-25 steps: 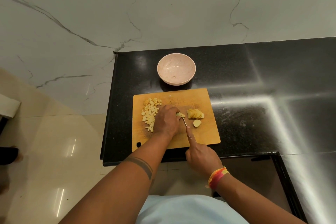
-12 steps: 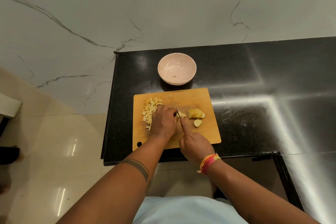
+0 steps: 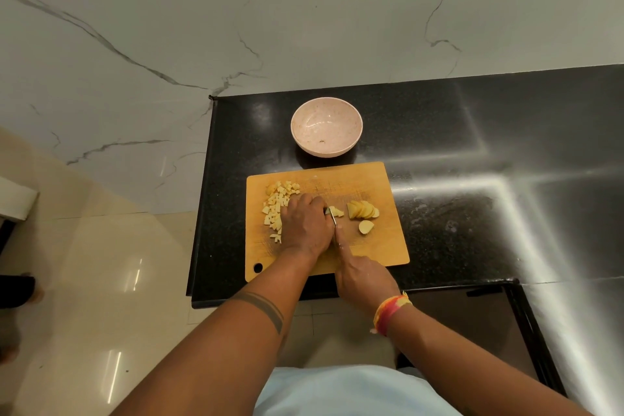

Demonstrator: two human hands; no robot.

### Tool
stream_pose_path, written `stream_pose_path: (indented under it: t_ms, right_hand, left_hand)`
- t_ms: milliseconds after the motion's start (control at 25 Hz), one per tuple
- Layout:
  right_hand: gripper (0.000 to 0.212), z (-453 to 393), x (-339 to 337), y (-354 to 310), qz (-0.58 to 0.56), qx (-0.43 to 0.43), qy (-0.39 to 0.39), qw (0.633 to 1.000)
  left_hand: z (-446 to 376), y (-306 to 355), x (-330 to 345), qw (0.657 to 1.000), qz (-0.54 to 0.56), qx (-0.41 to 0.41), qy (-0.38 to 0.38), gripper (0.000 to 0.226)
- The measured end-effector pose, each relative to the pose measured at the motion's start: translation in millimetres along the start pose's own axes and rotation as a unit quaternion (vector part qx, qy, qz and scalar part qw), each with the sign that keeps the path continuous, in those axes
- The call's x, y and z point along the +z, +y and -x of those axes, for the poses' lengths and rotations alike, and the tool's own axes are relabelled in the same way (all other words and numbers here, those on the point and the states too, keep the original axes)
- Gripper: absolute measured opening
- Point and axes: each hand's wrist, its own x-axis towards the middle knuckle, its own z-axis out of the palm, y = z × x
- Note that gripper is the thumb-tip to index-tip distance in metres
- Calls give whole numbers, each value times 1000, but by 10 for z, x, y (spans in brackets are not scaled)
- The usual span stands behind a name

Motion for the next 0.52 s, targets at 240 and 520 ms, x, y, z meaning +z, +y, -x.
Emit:
stream_pose_path:
  t_ms: [240, 520]
  right_hand:
    - [87, 151, -17, 121, -63, 27, 32, 997]
    - [81, -92, 8, -149, -85, 36, 30, 995]
  left_hand:
    - [-23, -51, -17, 1000, 6, 16, 6, 25]
    - [52, -116, 3, 999, 18, 16, 41, 24]
